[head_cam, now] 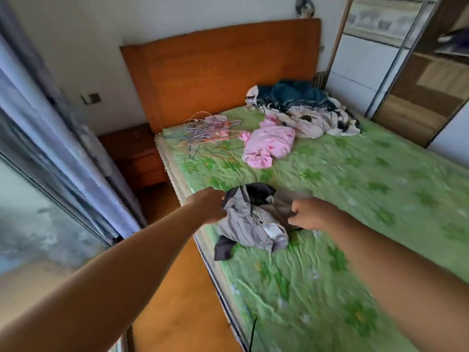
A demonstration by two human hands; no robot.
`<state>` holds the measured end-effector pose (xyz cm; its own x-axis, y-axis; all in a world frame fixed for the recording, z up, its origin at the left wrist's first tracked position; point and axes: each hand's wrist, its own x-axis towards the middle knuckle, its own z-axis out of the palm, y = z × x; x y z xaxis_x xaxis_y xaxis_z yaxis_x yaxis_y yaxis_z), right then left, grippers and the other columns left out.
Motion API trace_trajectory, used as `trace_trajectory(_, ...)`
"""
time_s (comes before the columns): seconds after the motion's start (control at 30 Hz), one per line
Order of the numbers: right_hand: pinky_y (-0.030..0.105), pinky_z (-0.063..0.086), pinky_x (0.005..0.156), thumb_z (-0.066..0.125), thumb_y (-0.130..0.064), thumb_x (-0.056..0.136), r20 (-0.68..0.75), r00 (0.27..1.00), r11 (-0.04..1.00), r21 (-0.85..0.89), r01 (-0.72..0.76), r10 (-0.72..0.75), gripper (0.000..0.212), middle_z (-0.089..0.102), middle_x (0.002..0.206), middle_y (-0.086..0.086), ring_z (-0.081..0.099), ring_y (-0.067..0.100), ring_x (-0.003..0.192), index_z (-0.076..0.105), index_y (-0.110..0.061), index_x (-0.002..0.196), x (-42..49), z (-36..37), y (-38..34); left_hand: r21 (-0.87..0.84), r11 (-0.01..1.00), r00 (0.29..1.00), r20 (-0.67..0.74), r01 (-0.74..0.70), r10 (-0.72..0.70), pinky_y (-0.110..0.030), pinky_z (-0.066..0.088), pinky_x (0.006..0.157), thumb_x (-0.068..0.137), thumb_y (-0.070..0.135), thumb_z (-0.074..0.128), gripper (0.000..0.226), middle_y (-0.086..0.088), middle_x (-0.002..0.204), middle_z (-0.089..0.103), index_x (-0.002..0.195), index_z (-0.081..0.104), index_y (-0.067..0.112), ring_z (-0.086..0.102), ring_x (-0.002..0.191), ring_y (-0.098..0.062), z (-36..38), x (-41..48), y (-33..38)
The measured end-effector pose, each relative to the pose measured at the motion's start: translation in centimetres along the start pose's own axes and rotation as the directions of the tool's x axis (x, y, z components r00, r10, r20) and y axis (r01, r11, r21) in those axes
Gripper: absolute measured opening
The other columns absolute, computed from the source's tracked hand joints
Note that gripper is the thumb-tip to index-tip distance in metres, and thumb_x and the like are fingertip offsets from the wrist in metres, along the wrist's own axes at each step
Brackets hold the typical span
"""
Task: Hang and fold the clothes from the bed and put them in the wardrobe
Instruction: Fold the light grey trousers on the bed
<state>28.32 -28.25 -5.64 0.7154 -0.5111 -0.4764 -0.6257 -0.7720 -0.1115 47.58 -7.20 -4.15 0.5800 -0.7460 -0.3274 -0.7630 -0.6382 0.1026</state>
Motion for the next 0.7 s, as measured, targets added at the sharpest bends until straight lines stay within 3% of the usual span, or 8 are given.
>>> trace_trajectory(0.13,0.031,0.041,0.069,0.059,-0.043,0.088,0.000,0.994,0.992,0.073,-0.107,0.107,0.039,0.063,0.121,0.011,0.061,0.029,0.100,0.058,-0.021,0.121,2.7,0.0,1.7,0.069,0.992,0.994,0.037,-0.110,0.107,-0.041,0.050,0.096,0.090,0.042,0.059,0.051,-0.006,0.137,0.050,0.139,0.050,0.027,0.053,0.126,-0.029,-0.5,6.3,0.7)
trace_trajectory(0.23,0.031,0.040,0.071,0.059,-0.043,0.088,0.017,0.983,0.977,0.108,-0.182,0.181,0.045,0.061,0.126,0.009,0.060,0.029,0.105,0.055,-0.023,0.128,5.6,0.0,2.0,0.111,0.974,0.979,0.081,-0.198,0.190,-0.042,0.052,0.092,0.090,0.037,0.061,0.039,-0.004,0.129,0.052,0.127,0.055,0.029,0.055,0.121,-0.027,-0.7,11.5,1.1)
trace_trajectory(0.3,0.031,0.040,0.070,0.058,-0.042,0.089,0.026,0.977,0.970,0.120,-0.212,0.210,0.046,0.060,0.122,0.007,0.058,0.027,0.101,0.053,-0.023,0.130,7.8,0.0,1.8,0.139,0.959,0.965,0.130,-0.246,0.228,-0.042,0.052,0.091,0.091,0.035,0.060,0.041,-0.003,0.130,0.052,0.131,0.053,0.029,0.055,0.120,-0.026,-0.4,15.0,1.2)
trace_trajectory(0.47,0.030,0.043,0.064,0.061,-0.036,0.090,0.070,0.956,0.941,0.170,-0.292,0.284,0.025,0.056,0.091,-0.001,0.059,0.022,0.086,0.057,-0.018,0.107,14.1,0.4,-0.1,0.149,0.911,0.910,0.228,-0.384,0.346,-0.045,0.051,0.095,0.093,0.029,0.056,0.047,-0.004,0.139,0.046,0.139,0.048,0.027,0.052,0.125,-0.026,0.8,24.1,-0.2)
trace_trajectory(0.63,0.035,0.044,0.069,0.058,-0.029,0.093,0.169,0.928,0.918,0.169,-0.359,0.332,0.016,0.050,0.090,-0.001,0.056,0.024,0.083,0.050,-0.017,0.097,20.1,1.4,-3.2,0.136,0.863,0.842,0.336,-0.486,0.422,-0.046,0.049,0.098,0.092,0.032,0.057,0.046,-0.007,0.140,0.045,0.137,0.050,0.025,0.048,0.128,-0.028,3.2,31.5,-2.3)
trace_trajectory(0.7,0.034,0.042,0.071,0.058,-0.028,0.095,0.171,0.923,0.914,0.166,-0.371,0.344,0.015,0.047,0.097,0.000,0.057,0.027,0.094,0.052,-0.016,0.101,22.4,2.0,-3.9,0.116,0.859,0.823,0.376,-0.498,0.426,-0.047,0.051,0.095,0.091,0.030,0.058,0.044,-0.007,0.138,0.045,0.134,0.052,0.025,0.052,0.123,-0.029,4.6,34.0,-2.9)
